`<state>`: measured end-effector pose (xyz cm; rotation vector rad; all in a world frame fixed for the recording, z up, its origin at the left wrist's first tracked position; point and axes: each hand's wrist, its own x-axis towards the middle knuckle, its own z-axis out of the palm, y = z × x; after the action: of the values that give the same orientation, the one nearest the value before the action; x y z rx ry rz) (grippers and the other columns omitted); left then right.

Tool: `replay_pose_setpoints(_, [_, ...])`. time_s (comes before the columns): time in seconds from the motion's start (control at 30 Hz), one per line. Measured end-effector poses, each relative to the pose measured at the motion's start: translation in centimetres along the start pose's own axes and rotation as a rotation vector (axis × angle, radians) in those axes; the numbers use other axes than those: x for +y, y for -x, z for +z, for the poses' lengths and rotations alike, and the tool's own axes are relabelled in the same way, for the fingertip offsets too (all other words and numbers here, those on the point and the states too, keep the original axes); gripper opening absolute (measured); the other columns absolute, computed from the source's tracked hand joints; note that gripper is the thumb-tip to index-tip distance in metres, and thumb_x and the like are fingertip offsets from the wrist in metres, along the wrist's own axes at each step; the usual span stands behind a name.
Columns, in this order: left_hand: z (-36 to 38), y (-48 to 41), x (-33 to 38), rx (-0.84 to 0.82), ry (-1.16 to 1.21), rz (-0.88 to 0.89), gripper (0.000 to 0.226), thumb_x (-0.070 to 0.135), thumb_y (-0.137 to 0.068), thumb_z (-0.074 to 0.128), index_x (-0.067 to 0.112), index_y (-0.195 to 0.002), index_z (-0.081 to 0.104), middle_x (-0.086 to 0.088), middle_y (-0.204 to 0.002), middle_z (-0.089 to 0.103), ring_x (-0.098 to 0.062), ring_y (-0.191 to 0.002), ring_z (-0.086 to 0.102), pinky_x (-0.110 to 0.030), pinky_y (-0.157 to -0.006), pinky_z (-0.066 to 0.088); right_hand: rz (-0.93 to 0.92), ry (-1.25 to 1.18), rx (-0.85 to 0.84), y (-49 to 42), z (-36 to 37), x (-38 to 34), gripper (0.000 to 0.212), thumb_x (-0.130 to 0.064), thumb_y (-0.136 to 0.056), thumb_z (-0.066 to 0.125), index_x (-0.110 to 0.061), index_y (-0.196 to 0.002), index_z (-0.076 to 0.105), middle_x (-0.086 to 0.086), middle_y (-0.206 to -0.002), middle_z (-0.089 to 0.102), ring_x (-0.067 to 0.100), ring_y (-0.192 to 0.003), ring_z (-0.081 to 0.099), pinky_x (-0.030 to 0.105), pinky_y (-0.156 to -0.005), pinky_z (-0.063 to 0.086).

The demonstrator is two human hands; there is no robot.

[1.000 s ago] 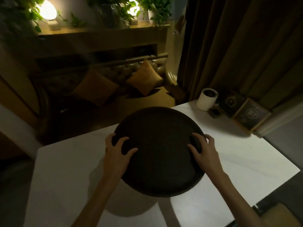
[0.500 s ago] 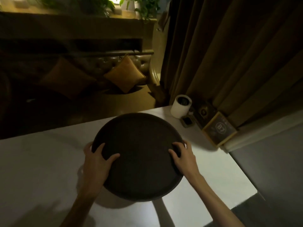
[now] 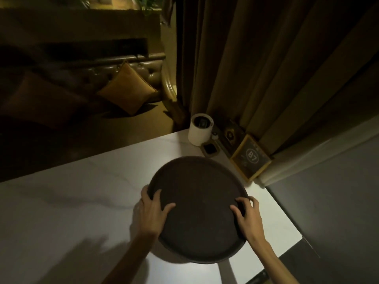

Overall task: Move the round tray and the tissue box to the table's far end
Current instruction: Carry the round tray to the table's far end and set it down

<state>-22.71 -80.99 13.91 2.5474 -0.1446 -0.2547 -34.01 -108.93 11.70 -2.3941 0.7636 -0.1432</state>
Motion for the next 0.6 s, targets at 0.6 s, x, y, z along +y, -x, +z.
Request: replay_pose_setpoints(0.6, [23.1, -10.2, 2.8, -0.240, -0.006, -0.091, 0.090, 0.048, -0.076, 0.074, 0.018, -0.147, 0.027, -0.013, -0.145, 0.020, -0.044, -0.123, 0.041, -0.052, -0.091, 0.051, 0.161, -0.064, 0.025, -12.1, 7.6, 18.9, 0.037, -0.043, -0.093, 0.058, -0.020, -0.121, 0.050, 0.002, -0.137, 0.044, 0.022, -0.118, 0.050, 0.041, -0.092, 0.053])
